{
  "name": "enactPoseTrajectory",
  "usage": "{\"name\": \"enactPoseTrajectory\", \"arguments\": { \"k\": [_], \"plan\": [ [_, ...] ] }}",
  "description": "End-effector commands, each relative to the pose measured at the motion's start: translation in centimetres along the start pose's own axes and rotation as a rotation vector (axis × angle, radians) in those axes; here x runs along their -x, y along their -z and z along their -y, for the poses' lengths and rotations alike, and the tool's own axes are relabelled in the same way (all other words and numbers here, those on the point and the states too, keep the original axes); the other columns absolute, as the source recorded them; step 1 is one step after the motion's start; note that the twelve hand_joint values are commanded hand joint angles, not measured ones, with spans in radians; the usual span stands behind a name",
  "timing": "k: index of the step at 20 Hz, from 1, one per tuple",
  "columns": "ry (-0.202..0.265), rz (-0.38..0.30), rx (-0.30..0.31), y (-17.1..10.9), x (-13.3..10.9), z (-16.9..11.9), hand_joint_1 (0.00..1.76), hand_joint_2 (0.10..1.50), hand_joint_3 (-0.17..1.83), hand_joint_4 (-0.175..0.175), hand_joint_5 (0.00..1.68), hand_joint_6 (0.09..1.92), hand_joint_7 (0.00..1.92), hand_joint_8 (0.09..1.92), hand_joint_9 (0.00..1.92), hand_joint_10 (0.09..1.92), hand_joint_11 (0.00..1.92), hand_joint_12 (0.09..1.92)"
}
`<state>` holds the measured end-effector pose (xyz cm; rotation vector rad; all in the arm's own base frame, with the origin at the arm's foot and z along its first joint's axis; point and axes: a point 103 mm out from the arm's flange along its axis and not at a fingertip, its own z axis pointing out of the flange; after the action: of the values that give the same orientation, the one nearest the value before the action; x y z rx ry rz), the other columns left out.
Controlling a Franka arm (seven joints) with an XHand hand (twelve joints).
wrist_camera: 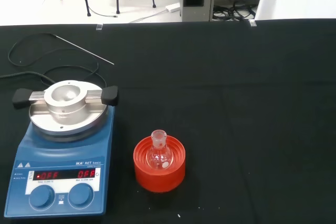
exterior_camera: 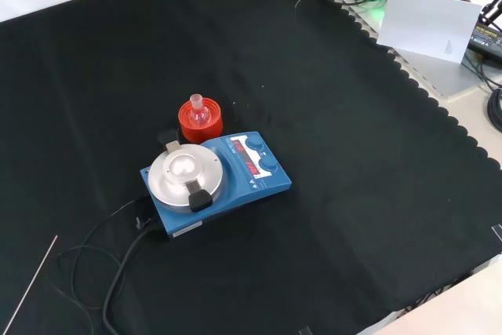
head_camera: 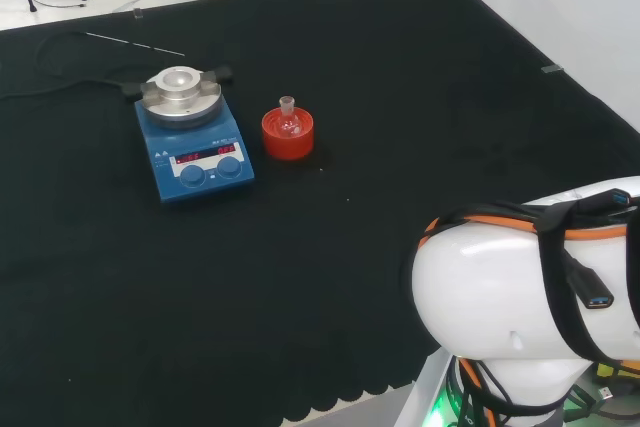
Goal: Pick up the round-bottom flask.
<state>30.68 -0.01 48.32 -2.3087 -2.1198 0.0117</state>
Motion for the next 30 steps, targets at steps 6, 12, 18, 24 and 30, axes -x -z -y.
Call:
{"name": "enactPoseTrajectory", "arguments": {
  "k": [6,12,18,24,30],
  "plan": [
    [0.072,0.091,0.011,-0.1,-0.1,0.5,0.08,1.29,0.35,-0.018,0.31,0.13,0.13,0.5,0.2,0.6,0.0,1.1],
    [0.009,0.017,-0.021,-1.2,-0.8,-0.2,0.09,1.29,0.33,-0.018,0.32,0.11,0.13,0.49,0.19,0.6,0.0,1.09],
    [-0.005,-0.046,-0.034,-5.0,-0.2,-0.9,0.27,1.21,0.28,-0.023,0.31,0.09,0.14,0.49,0.2,0.6,0.0,1.11],
    [-0.011,-0.116,-0.08,-9.1,0.9,-4.1,0.39,1.13,0.31,-0.03,0.34,0.09,0.16,0.5,0.23,0.61,0.0,1.16],
    [-0.001,-0.17,-0.121,-13.6,2.3,-10.1,0.43,1.09,0.37,-0.033,0.35,0.09,0.16,0.51,0.23,0.61,0.0,1.17]
  ]
}}
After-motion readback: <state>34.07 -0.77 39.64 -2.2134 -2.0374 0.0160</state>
